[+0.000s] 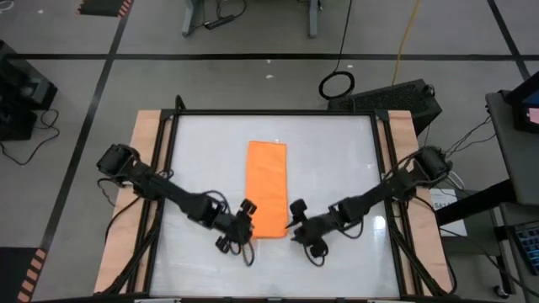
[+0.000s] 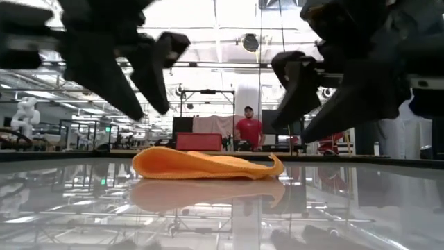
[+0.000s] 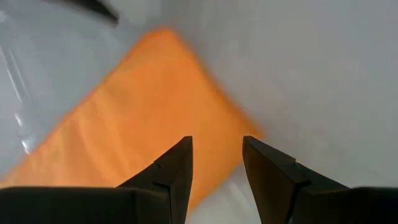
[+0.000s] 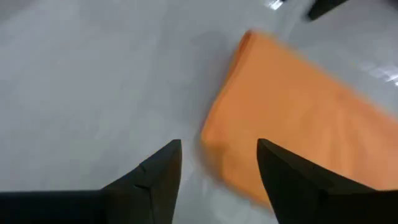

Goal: Roll towel
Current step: Roll the orange towel

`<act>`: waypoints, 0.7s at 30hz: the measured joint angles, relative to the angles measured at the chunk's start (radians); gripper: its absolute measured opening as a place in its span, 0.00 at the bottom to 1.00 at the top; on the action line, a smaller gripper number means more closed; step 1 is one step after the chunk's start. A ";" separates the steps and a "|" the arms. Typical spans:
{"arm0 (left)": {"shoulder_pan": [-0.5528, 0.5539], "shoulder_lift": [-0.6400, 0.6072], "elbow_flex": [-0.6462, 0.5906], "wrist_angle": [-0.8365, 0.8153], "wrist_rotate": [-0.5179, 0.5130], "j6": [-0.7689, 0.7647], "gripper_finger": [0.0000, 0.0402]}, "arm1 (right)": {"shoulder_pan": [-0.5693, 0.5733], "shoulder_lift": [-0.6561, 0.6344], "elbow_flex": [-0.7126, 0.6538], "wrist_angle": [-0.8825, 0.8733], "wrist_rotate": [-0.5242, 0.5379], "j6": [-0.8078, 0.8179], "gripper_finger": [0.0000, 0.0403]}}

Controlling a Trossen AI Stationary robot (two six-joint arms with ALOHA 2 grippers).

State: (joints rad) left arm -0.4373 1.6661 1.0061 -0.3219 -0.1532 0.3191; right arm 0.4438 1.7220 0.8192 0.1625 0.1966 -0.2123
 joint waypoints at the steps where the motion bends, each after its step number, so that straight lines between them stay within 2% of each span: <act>1: -0.020 0.004 0.001 0.016 -0.015 0.000 0.37 | 0.012 0.014 0.000 0.033 0.037 -0.008 0.52; 4: -0.071 0.027 0.001 0.049 -0.050 0.000 0.37 | 0.033 0.053 0.000 0.094 0.106 -0.031 0.56; 8: -0.109 0.085 0.001 0.087 -0.060 -0.024 0.37 | 0.036 0.102 0.000 0.173 0.112 -0.034 0.57; 16: -0.143 0.200 0.000 0.146 -0.217 -0.026 0.37 | 0.036 0.183 0.000 0.261 0.114 -0.009 0.50; 21: -0.146 0.228 0.004 0.164 -0.262 -0.063 0.37 | 0.037 0.223 0.001 0.293 0.126 0.018 0.45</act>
State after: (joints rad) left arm -0.5831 1.8941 1.0100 -0.1578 -0.4148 0.2559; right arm 0.4806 1.9455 0.8201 0.4554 0.3228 -0.1941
